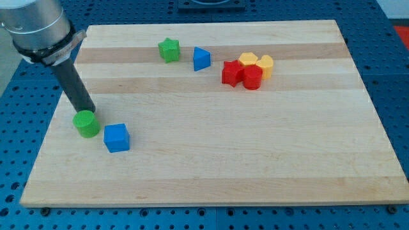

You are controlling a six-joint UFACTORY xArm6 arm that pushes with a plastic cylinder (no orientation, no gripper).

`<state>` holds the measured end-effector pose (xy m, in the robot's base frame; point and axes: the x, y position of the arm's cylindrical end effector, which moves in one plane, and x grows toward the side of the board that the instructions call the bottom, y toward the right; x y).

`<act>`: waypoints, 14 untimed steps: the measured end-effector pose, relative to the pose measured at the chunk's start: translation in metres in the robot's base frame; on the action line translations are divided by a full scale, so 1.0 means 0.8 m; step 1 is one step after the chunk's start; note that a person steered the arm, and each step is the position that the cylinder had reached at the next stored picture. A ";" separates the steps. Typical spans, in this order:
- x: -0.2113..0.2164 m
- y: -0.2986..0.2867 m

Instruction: Place the green star above the green circle

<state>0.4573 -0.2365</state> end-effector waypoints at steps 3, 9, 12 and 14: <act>0.049 0.015; -0.129 0.006; -0.297 0.174; -0.242 0.217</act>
<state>0.2639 -0.0629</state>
